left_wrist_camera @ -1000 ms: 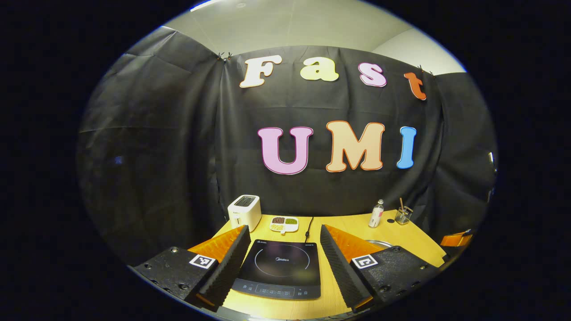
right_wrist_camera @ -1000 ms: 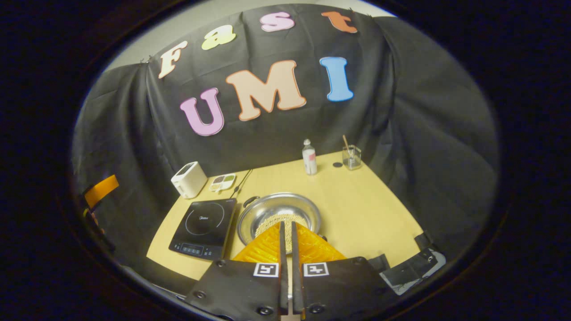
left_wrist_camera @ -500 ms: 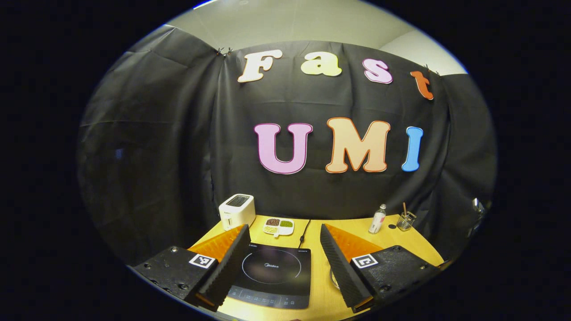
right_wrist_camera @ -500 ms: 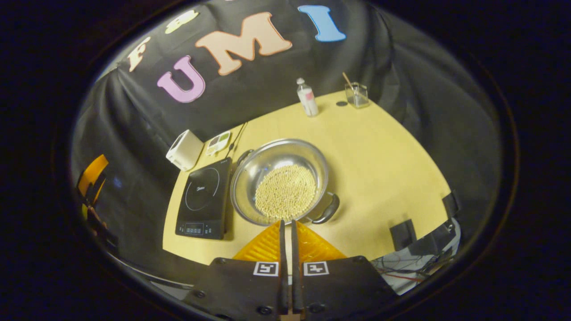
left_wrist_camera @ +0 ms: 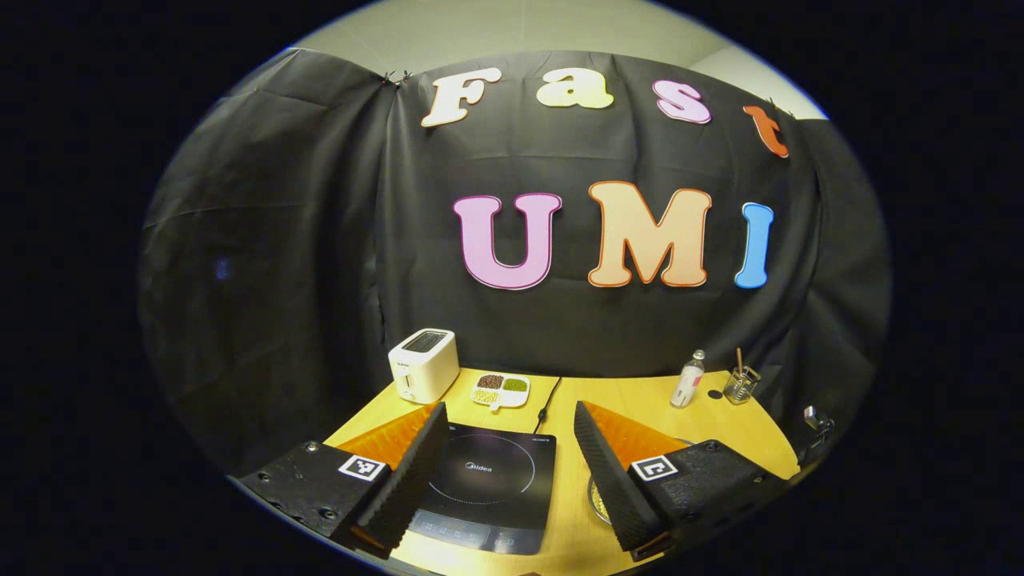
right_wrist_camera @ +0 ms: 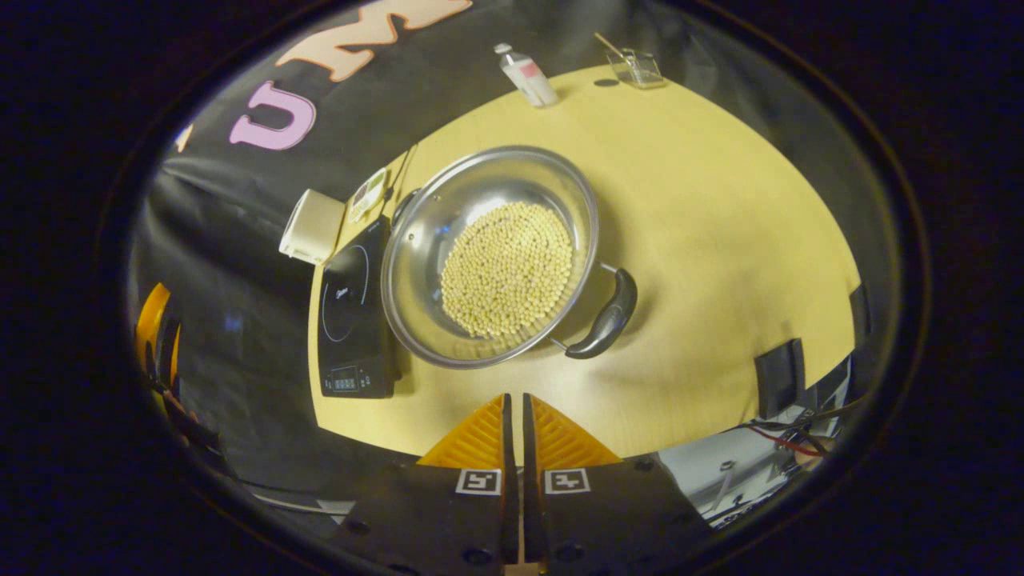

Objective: First push the handle of the pot to place it horizontally, then grasp the pot with both hands and set it on the induction cooktop.

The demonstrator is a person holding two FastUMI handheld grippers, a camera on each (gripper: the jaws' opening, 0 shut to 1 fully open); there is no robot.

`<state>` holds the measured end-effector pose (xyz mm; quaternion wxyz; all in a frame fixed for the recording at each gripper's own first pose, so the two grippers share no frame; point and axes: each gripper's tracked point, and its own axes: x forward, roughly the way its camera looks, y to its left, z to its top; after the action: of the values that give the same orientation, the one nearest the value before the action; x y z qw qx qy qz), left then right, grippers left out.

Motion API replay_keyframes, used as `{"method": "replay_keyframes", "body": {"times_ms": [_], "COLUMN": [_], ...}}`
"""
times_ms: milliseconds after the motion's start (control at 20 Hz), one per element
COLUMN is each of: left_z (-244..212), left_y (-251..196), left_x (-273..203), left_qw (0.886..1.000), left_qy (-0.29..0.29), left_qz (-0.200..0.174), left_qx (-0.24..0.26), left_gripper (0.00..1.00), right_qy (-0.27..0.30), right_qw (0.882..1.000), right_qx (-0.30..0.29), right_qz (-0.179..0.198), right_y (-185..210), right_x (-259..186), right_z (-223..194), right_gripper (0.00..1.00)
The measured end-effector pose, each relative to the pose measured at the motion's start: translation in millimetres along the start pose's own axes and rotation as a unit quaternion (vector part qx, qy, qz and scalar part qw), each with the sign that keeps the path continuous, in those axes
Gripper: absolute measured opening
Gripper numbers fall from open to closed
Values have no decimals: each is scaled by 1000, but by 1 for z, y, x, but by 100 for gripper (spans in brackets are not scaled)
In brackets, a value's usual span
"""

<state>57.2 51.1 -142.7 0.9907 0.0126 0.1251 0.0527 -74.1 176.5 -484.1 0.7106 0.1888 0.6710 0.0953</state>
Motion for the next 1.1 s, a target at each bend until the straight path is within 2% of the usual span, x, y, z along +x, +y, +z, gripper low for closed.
{"method": "replay_keyframes", "body": {"times_ms": [300, 400, 500, 550, 600, 650, 750, 800, 850, 900, 950, 1050, 1100], "left_z": [-17, -21, -25, -28, -29, -30, -31, -33, -36, -41, -46, -53, -57], "left_y": [-30, -37, -40, -41, -43, -45, -50, -52, -54, -56, -57, -61, -63], "left_x": [9, 15, 21, 24, 26, 28, 30, 33, 35, 36, 37, 39, 39], "left_qw": [999, 999, 999, 999, 999, 998, 998, 998, 998, 998, 997, 996, 996], "left_qy": [18, 24, 31, 36, 39, 40, 40, 43, 47, 55, 62, 72, 78], "left_qz": [-6, -2, 2, 4, 6, 6, 3, 2, 1, 0, 0, 0, 0], "left_qx": [-38, -37, -36, -36, -37, -38, -37, -36, -36, -37, -39, -44, -45], "left_gripper": [96, 92, 96, 92, 96, 96, 96, 96, 96, 96, 96, 96, 92], "right_qy": [40, 51, 54, 59, 61, 63, 62, 59, 57, 54, 51, 45, 42], "right_qw": [999, 998, 998, 997, 997, 997, 997, 996, 996, 996, 995, 994, 994], "right_qx": [25, 32, 38, 41, 44, 47, 55, 61, 68, 76, 83, 97, 102], "right_qz": [2, -2, -1, 2, 4, 0, -1, -1, -1, 0, 1, 3, 4], "right_y": [-12, -16, -19, -19, -21, -25, -28, -32, -35, -38, -38, -43, -47], "right_x": [29, 36, 39, 40, 41, 43, 41, 42, 41, 42, 43, 41, 40], "right_z": [11, 14, 19, 19, 19, 19, 24, 28, 32, 38, 44, 50, 54], "right_gripper": [5, 6, 6, 6, 6, 5, 4, 0, 4, 4, 0, 4, 0]}}
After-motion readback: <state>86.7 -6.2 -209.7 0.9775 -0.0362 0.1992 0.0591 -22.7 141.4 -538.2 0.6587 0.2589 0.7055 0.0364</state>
